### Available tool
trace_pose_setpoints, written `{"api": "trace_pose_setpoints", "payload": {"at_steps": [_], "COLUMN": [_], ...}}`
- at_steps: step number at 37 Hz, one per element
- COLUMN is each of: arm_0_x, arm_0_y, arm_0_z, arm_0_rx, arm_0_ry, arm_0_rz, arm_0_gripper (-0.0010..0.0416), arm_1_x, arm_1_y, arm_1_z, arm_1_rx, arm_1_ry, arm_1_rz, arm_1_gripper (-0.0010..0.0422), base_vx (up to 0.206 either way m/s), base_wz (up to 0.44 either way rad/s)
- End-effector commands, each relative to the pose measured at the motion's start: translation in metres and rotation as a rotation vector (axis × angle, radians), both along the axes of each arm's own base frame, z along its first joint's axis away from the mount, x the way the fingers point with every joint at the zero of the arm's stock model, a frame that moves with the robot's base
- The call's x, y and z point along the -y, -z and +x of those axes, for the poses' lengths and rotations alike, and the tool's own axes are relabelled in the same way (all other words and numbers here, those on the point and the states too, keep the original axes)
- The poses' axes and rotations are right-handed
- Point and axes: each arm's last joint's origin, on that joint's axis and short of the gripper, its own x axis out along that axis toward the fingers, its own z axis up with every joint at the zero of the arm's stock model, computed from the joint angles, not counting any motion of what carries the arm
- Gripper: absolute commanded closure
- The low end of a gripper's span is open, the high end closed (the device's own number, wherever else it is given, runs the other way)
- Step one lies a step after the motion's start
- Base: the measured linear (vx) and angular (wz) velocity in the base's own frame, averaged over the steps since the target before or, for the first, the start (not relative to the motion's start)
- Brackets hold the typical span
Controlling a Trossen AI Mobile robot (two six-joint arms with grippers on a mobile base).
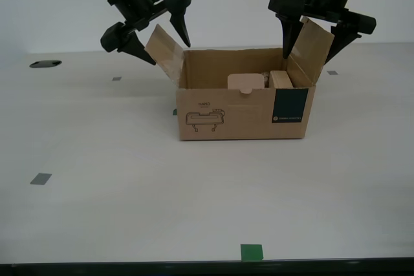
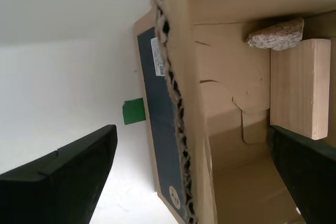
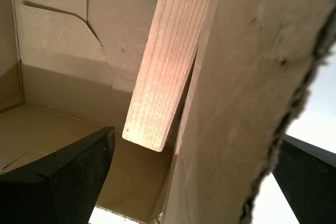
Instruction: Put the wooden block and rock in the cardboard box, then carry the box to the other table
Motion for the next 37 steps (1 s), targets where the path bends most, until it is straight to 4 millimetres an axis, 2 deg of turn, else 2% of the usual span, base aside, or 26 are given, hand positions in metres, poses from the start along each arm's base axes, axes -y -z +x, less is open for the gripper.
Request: {"api": "trace_pose_setpoints", "payload": {"at_steps": [1, 15, 32, 37], "arm_0_x": [-0.0005, -0.0022, -0.0045, -0.0057], "arm_0_y": [-0.0006, -0.0007, -0.0008, -0.0009], "arm_0_z": [-0.0002, -0.0001, 0.0, 0.0006], "arm_0_rx": [0.001, 0.007, 0.015, 0.024], "arm_0_ry": [-0.005, -0.006, -0.008, -0.011], "arm_0_rz": [0.005, 0.007, 0.009, 0.013], "arm_0_gripper": [0.0018, 0.0029, 0.0129, 0.017], "arm_1_x": [0.0011, 0.0024, 0.0031, 0.0033], "arm_1_y": [-0.0016, -0.0022, -0.0021, -0.0021], "arm_1_z": [0.0006, 0.0005, 0.0002, 0.0], "arm_1_rx": [0.009, 0.024, 0.022, 0.022], "arm_1_ry": [0.008, 0.031, 0.03, 0.031], "arm_1_rz": [-0.008, -0.005, -0.005, -0.005], "arm_1_gripper": [0.0023, 0.0023, 0.0023, 0.0023], "base_vx": [0.0, 0.0, 0.0, 0.0], "base_wz": [0.0, 0.0, 0.0, 0.0]}}
